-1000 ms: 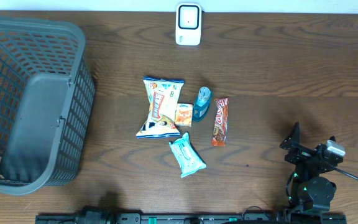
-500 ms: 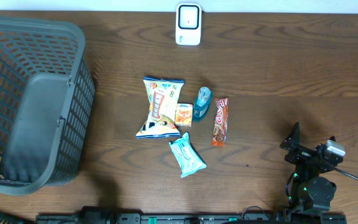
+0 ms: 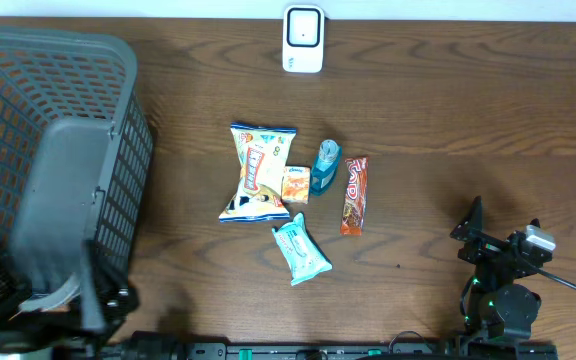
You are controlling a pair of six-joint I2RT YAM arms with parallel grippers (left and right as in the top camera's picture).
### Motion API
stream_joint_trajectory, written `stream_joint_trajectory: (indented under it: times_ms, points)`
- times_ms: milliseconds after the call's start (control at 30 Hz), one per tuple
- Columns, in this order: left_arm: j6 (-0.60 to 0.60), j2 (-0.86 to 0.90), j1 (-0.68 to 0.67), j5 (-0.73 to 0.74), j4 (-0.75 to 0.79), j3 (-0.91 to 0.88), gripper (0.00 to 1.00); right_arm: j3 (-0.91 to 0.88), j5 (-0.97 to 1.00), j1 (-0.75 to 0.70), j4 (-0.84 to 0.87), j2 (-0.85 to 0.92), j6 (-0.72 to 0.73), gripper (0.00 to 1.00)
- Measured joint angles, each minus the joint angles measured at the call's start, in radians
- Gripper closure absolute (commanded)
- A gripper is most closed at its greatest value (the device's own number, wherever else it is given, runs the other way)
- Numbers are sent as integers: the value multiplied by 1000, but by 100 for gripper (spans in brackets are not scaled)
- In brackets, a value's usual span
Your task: Scan the item barcode
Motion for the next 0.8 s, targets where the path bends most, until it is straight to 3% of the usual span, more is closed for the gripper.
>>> stream_joint_trajectory:
  times_ms: [233,533,800]
  points:
    - [0,0,0,141,-153,-13,2,0,0,0,0,0,0,1]
    - [1,21,0,172,-413,-19,2,-1,-13,0,80,0,9,1]
    - [35,28,0,284,-405,-101,2,-1,-80,0,-7,0,18,1]
